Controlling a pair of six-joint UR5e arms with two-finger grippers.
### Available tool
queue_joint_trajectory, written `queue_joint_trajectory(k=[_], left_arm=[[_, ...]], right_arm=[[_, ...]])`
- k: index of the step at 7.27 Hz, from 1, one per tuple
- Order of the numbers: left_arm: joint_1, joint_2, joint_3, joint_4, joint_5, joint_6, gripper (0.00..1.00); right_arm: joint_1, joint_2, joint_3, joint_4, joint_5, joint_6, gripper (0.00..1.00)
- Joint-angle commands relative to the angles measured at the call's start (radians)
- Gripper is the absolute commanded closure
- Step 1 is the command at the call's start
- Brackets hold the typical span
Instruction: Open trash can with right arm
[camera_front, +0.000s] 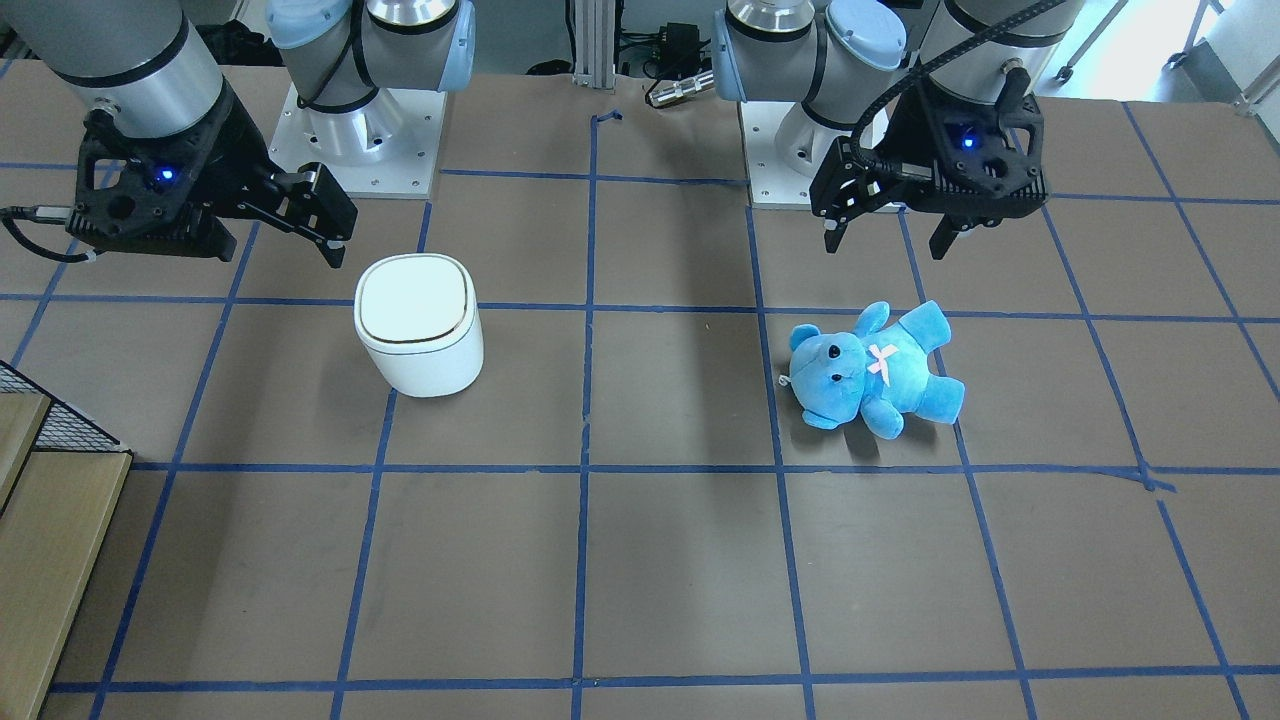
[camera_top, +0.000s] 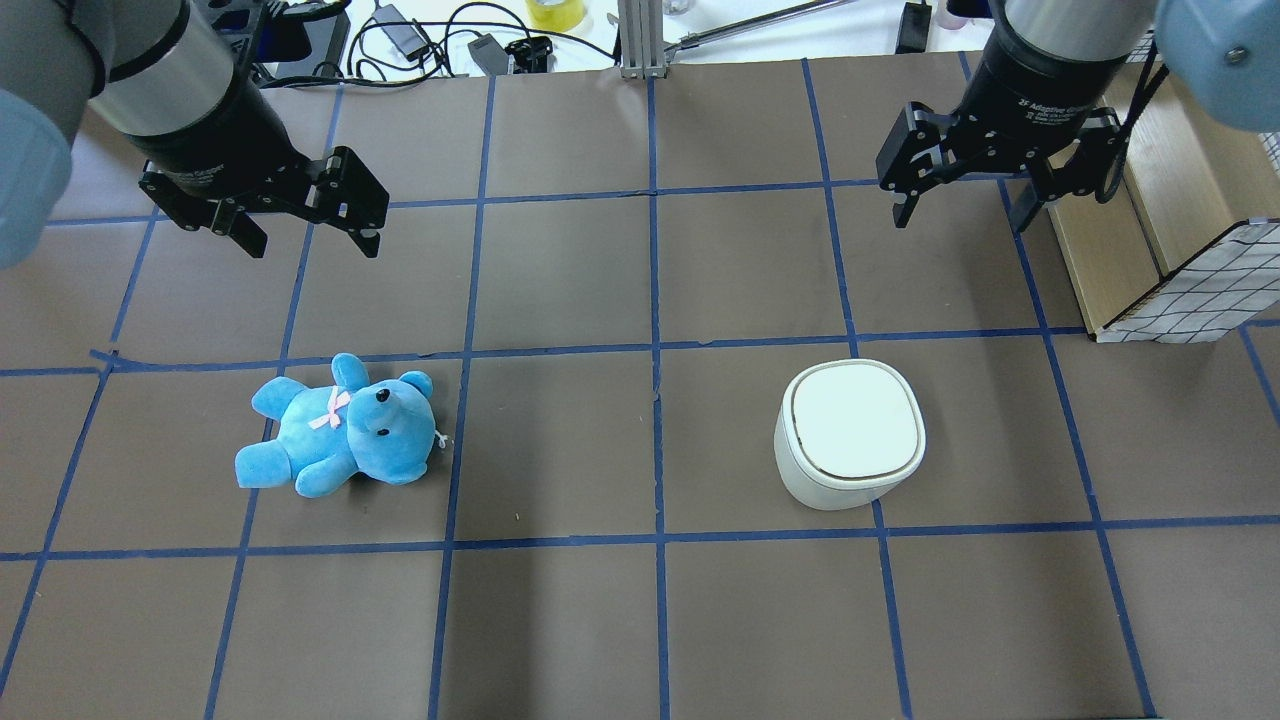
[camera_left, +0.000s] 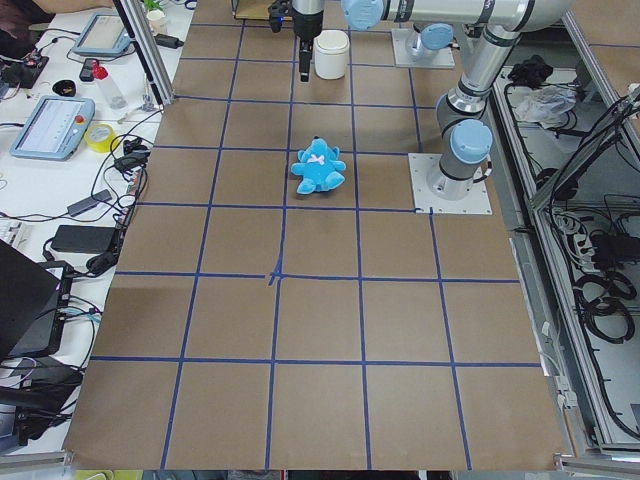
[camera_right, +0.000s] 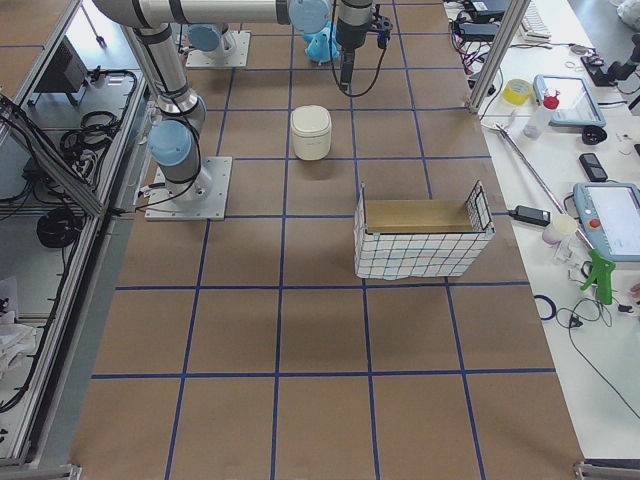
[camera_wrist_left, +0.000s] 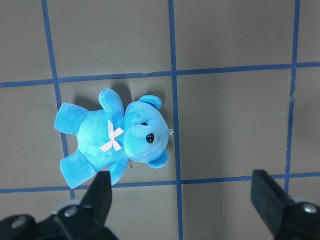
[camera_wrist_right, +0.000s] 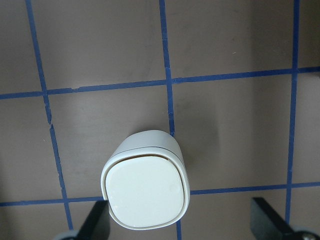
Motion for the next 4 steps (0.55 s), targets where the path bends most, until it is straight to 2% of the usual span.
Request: queue_joint_trajectory(k=[1, 4], left_arm=[[0.000, 0.000, 0.000, 0.000, 0.000, 0.000, 0.00], [0.000, 0.000, 0.000, 0.000, 0.000, 0.000, 0.00]], right_arm=[[0.001, 0.000, 0.000, 0.002, 0.007, 0.000, 0.00], [0.005, -0.002, -0.002, 0.003, 0.013, 0.000, 0.00]])
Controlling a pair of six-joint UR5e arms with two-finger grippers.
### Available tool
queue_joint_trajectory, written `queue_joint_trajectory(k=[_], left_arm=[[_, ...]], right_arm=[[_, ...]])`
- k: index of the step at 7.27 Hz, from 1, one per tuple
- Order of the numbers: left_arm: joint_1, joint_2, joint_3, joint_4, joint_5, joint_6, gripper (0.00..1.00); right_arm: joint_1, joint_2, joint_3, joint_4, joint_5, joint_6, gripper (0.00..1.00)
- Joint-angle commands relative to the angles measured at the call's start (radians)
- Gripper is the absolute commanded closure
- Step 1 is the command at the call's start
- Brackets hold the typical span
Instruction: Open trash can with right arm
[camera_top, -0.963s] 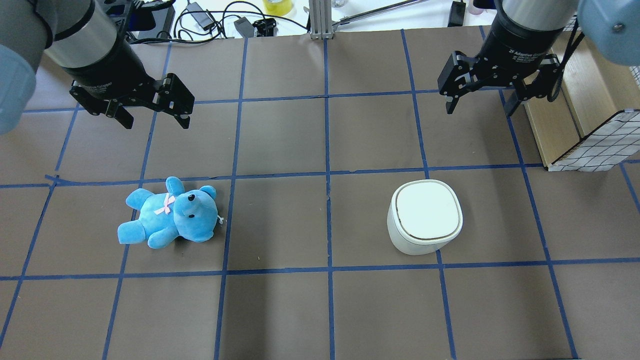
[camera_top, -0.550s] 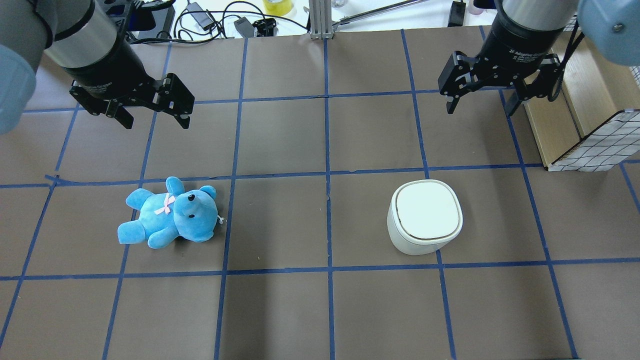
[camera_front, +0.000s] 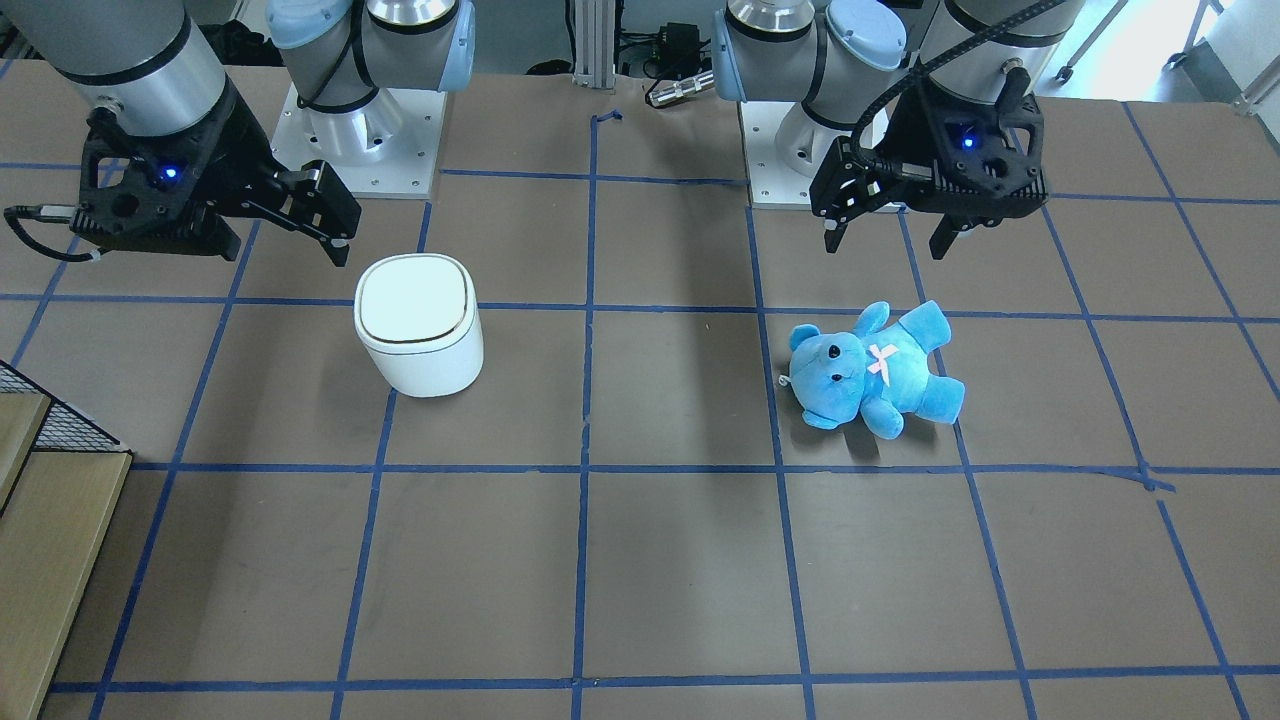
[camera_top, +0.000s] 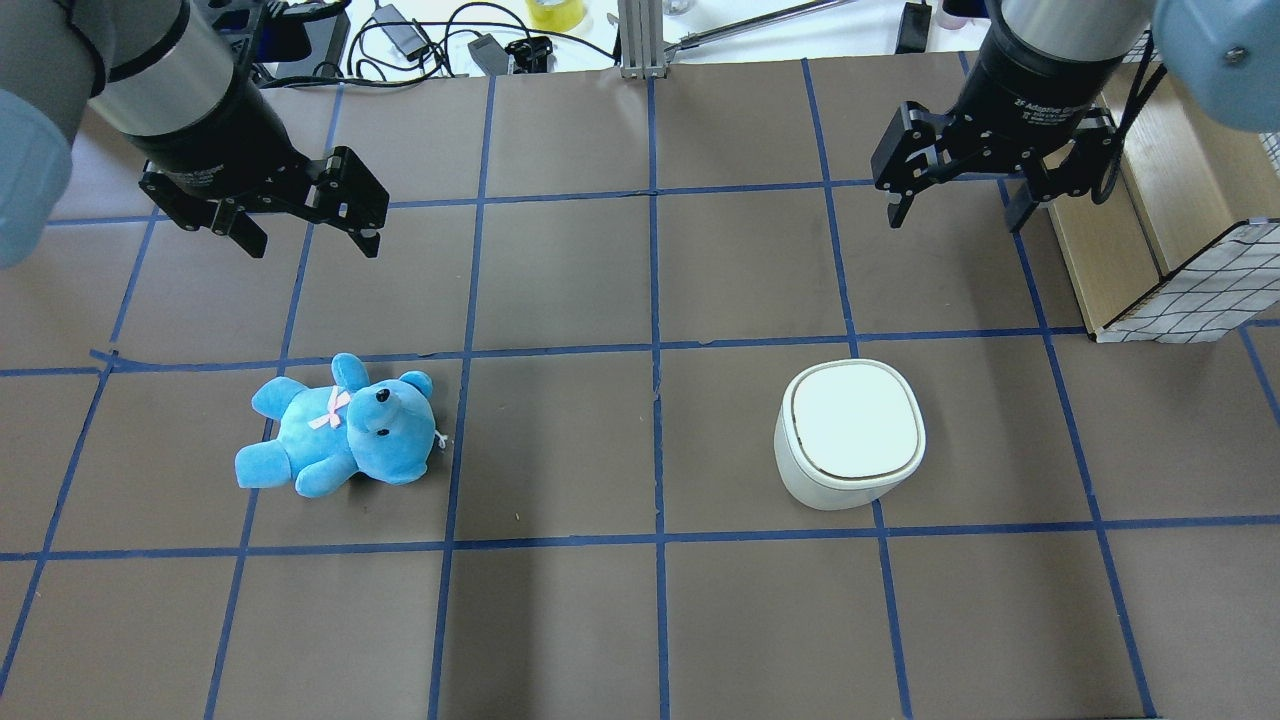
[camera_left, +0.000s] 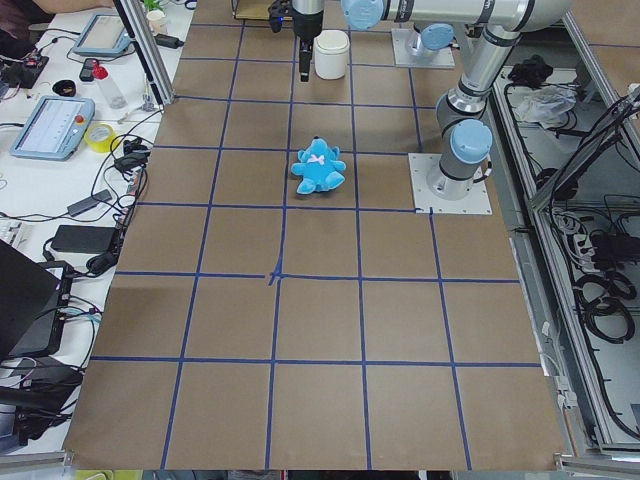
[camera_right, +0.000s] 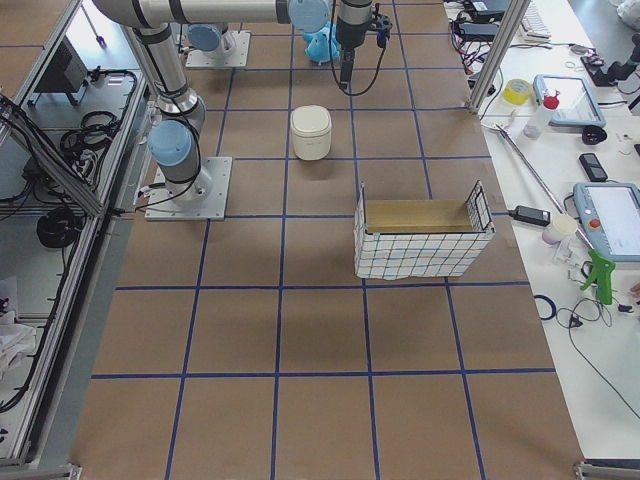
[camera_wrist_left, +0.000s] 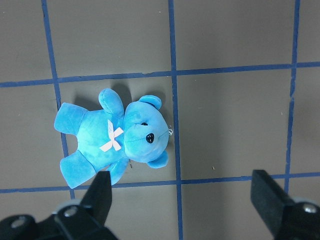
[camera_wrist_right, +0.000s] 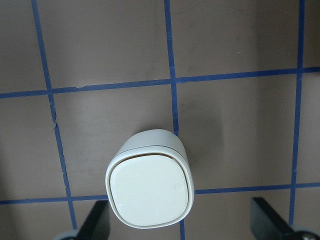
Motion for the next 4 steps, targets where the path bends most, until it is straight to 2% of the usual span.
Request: queue_joint_trajectory(k=[1, 2, 3, 4], left_arm=[[0.000, 0.000, 0.000, 0.000, 0.000, 0.000, 0.00], [0.000, 0.000, 0.000, 0.000, 0.000, 0.000, 0.00], [0.000, 0.002, 0.000, 0.000, 0.000, 0.000, 0.00], [0.000, 0.000, 0.000, 0.000, 0.000, 0.000, 0.00]], right_arm=[[0.003, 0.000, 0.000, 0.001, 0.005, 0.000, 0.00], [0.004, 0.000, 0.001, 0.002, 0.007, 0.003, 0.00], [0.012, 0.000, 0.004, 0.004, 0.087, 0.020, 0.01], [0.020, -0.002, 0.021, 0.004, 0.138, 0.021, 0.20]])
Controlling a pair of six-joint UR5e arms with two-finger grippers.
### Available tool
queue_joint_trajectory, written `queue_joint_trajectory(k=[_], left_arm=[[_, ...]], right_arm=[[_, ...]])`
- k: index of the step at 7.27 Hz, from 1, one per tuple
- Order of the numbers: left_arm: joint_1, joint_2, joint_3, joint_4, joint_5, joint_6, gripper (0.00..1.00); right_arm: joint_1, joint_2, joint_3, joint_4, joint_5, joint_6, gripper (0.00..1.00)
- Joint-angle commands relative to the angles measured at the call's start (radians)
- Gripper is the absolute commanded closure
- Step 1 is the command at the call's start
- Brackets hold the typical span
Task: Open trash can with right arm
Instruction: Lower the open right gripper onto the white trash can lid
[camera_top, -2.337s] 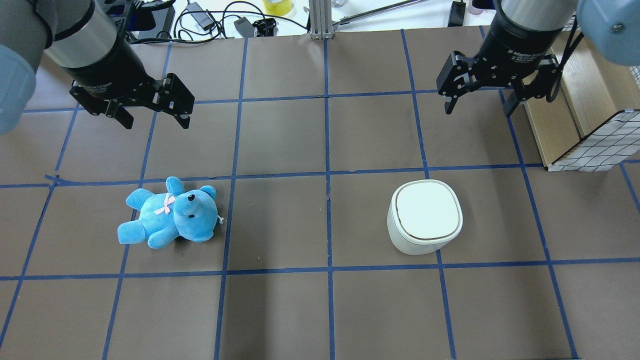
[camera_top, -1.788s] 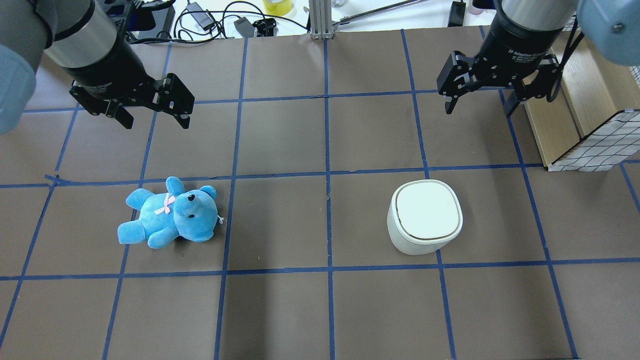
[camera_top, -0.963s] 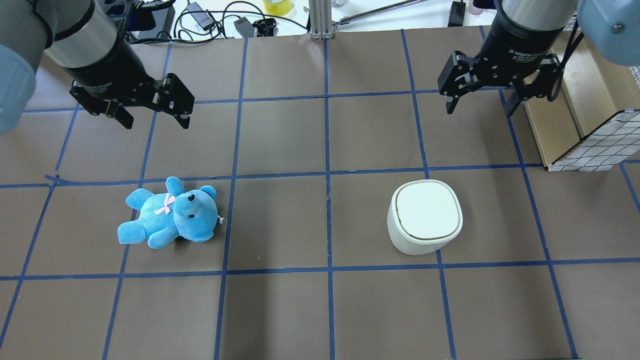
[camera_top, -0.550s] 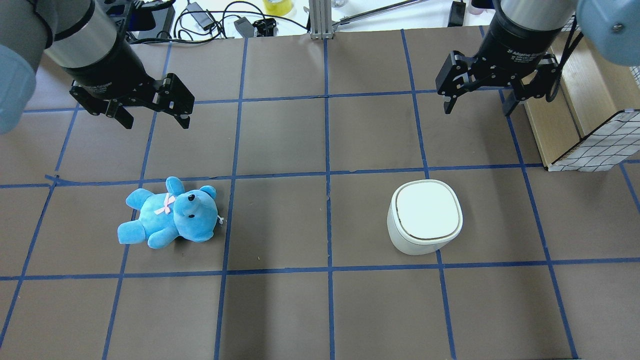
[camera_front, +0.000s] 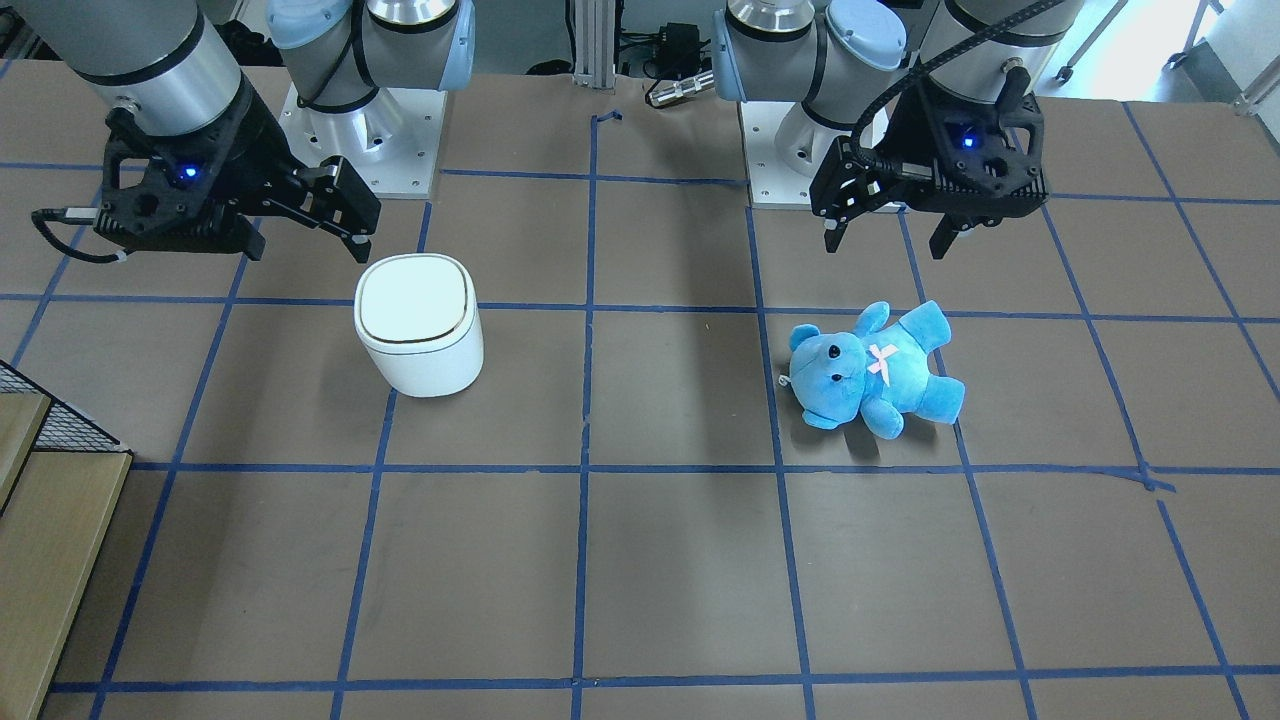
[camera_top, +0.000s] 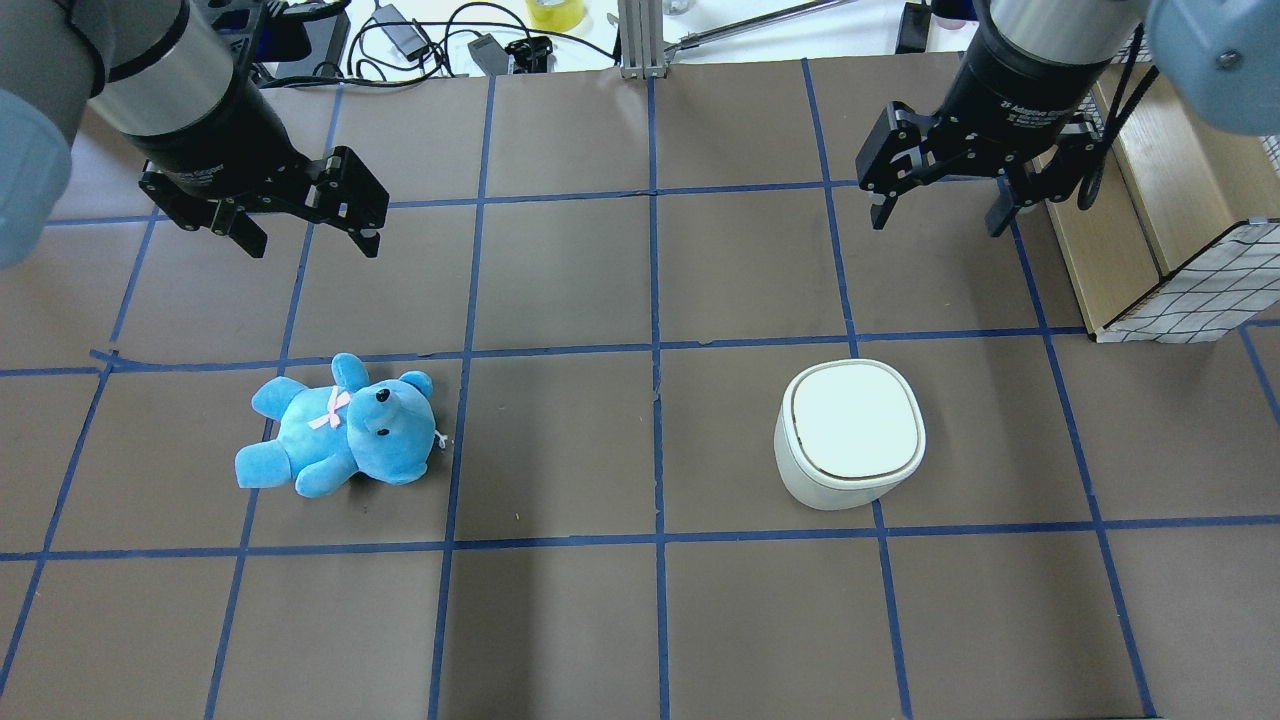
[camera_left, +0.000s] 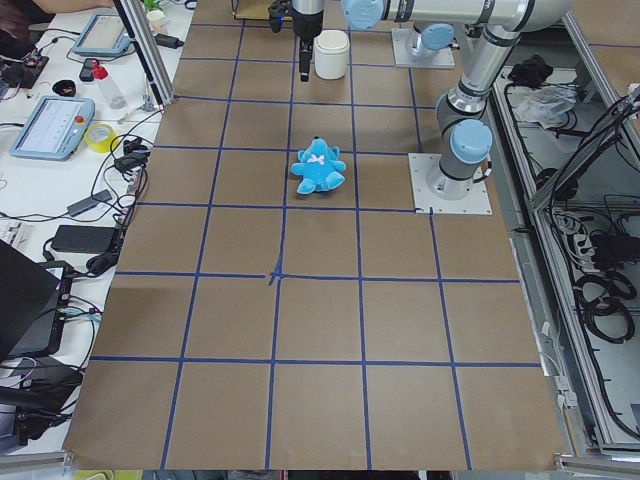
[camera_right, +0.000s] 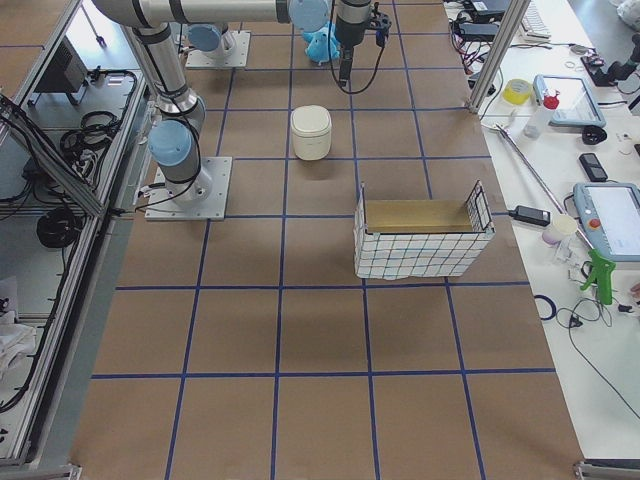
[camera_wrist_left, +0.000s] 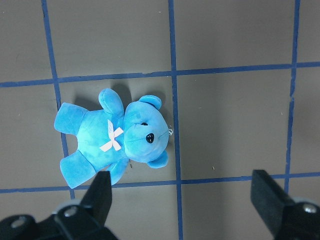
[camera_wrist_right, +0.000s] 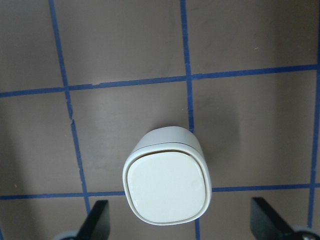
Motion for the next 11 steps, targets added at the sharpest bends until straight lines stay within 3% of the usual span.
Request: queue_joint_trajectory(k=[1, 2, 3, 4, 5, 9, 11], left_arm=[[0.000, 0.000, 0.000, 0.000, 0.000, 0.000, 0.00], [0.000, 0.000, 0.000, 0.000, 0.000, 0.000, 0.00], [0.000, 0.000, 0.000, 0.000, 0.000, 0.000, 0.00], [0.000, 0.000, 0.000, 0.000, 0.000, 0.000, 0.00], [0.000, 0.000, 0.000, 0.000, 0.000, 0.000, 0.00], [0.000, 0.000, 0.000, 0.000, 0.000, 0.000, 0.00], [0.000, 0.000, 0.000, 0.000, 0.000, 0.000, 0.00]], right_arm=[[0.030, -0.001, 0.028, 0.001, 0.069, 0.007, 0.55], [0.062, 0.001, 0.051, 0.001, 0.057, 0.009, 0.88], [0.082, 0.001, 0.102, 0.008, 0.055, 0.007, 1.00], [0.082, 0.004, 0.177, 0.014, 0.038, -0.003, 1.00], [0.081, 0.004, 0.237, 0.013, -0.047, -0.002, 1.00], [0.059, 0.016, 0.293, -0.030, -0.064, 0.018, 1.00], [0.044, 0.025, 0.347, -0.146, -0.064, 0.039, 1.00]])
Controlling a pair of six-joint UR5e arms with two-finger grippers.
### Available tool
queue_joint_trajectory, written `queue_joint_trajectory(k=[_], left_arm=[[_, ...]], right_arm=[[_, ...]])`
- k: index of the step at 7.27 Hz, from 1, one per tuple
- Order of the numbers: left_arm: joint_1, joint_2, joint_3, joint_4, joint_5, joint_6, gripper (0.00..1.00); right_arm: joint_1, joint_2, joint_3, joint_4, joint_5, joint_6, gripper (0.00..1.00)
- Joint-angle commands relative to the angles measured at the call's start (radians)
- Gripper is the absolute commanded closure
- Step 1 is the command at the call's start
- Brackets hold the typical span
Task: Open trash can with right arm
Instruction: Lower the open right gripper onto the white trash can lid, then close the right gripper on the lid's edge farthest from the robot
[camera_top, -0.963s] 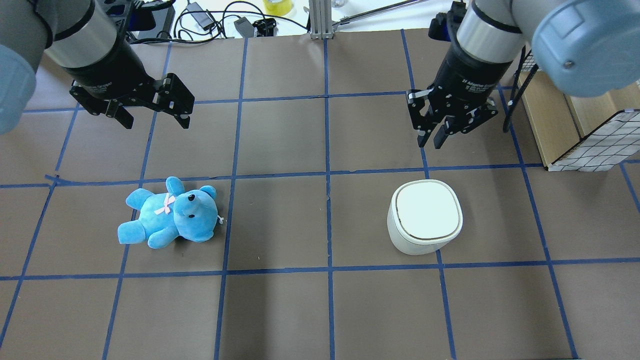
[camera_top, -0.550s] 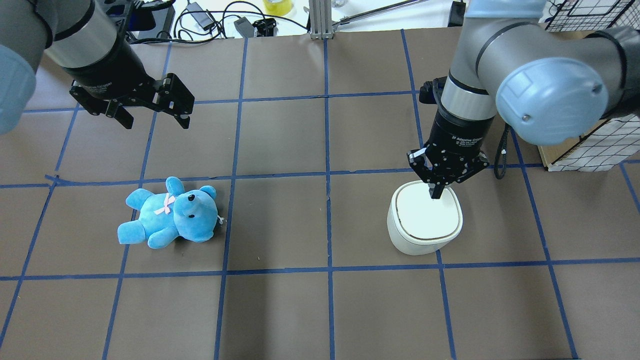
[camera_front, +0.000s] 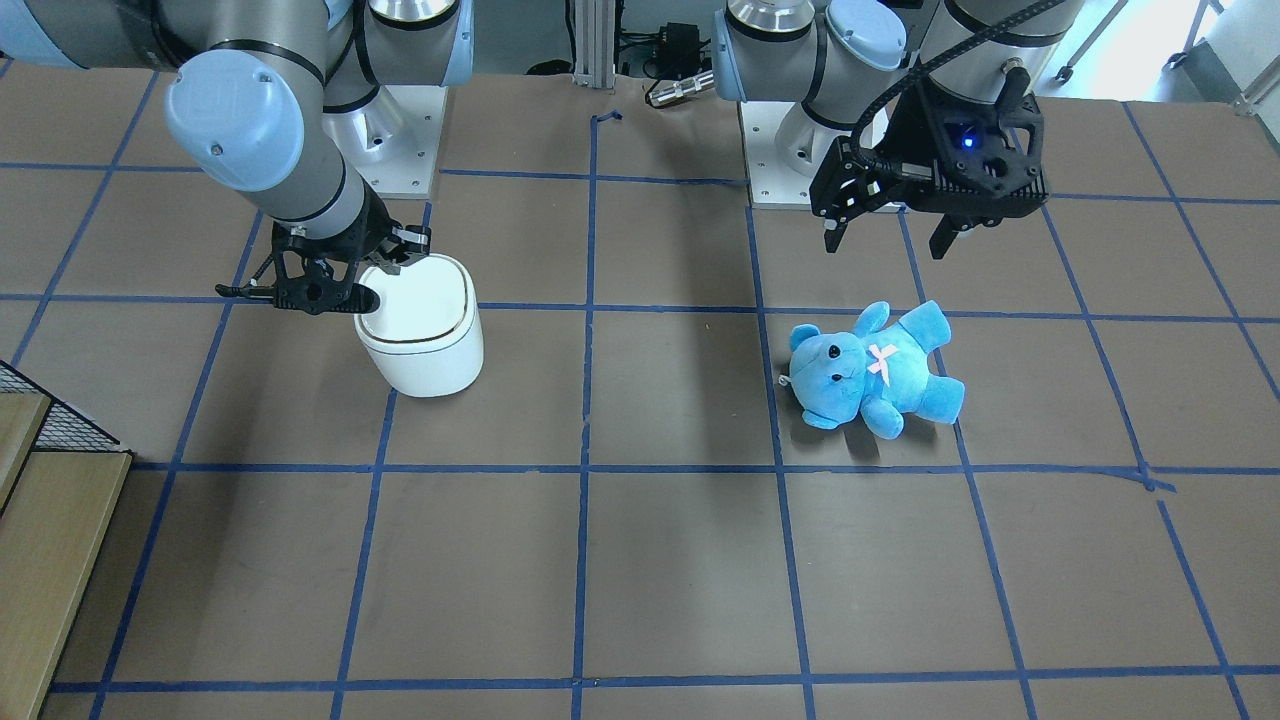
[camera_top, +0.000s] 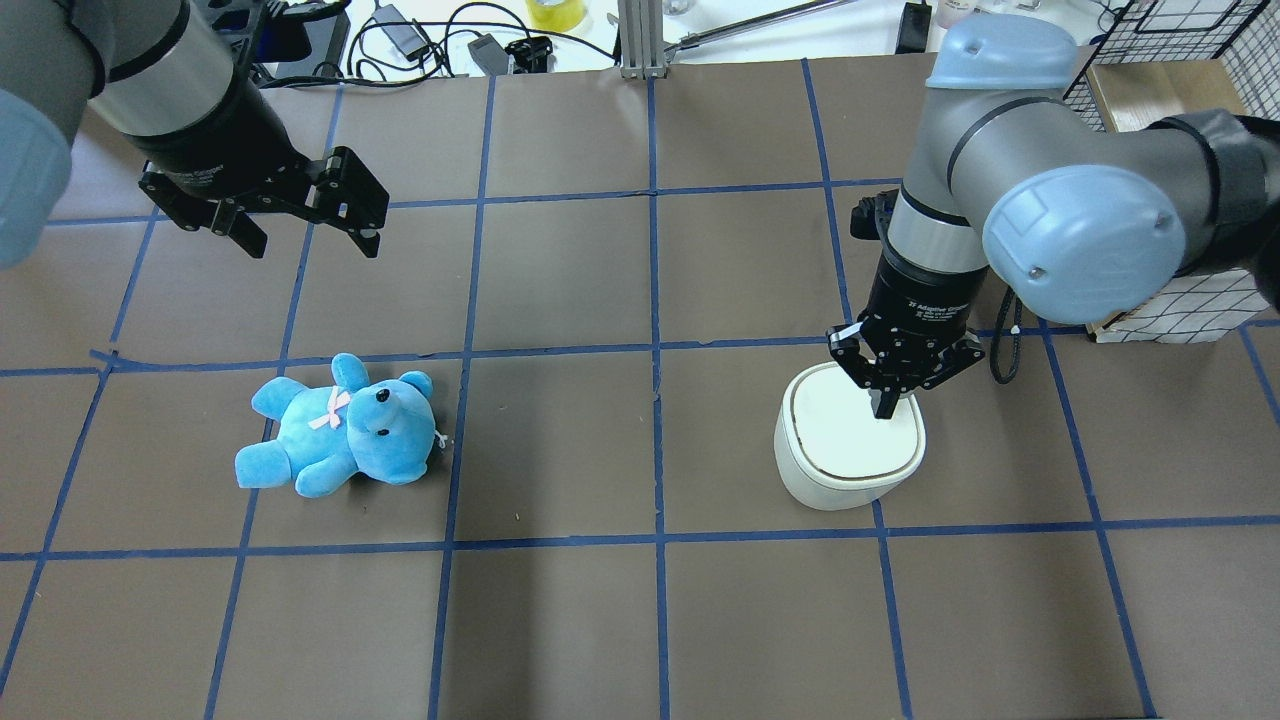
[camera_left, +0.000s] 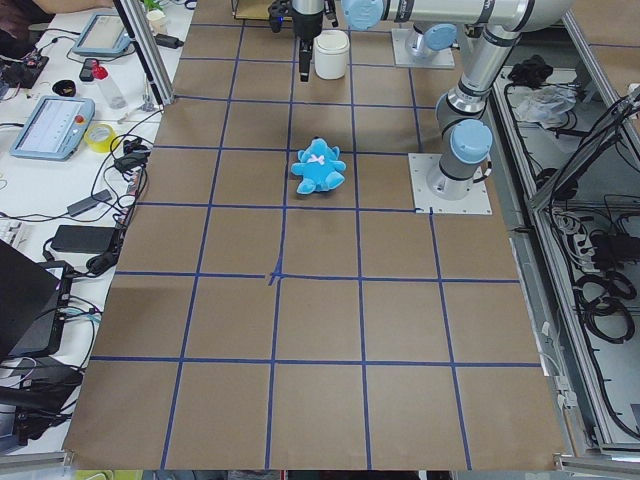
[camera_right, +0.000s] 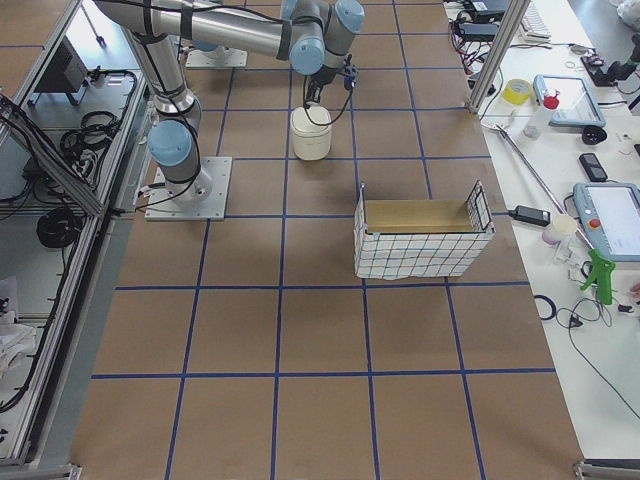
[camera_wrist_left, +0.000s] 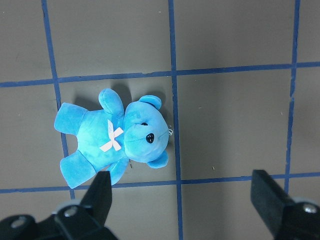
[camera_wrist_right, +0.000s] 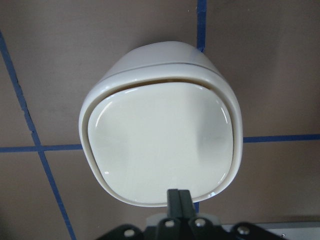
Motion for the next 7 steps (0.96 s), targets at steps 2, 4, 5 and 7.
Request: queue_joint_trajectory(k=[2, 4, 5, 7], left_arm=[[0.000, 0.000, 0.000, 0.000, 0.000, 0.000, 0.00], [0.000, 0.000, 0.000, 0.000, 0.000, 0.000, 0.00], [0.000, 0.000, 0.000, 0.000, -0.002, 0.000, 0.00], [0.000, 0.000, 0.000, 0.000, 0.000, 0.000, 0.00]], right_arm=[[-0.009, 0.011, 0.062, -0.141, 0.001, 0.051, 1.00], [-0.009, 0.017, 0.068, -0.141, 0.001, 0.055, 1.00], [-0.009, 0.024, 0.068, -0.141, 0.001, 0.055, 1.00], [-0.009, 0.038, 0.080, -0.141, 0.006, 0.052, 1.00]])
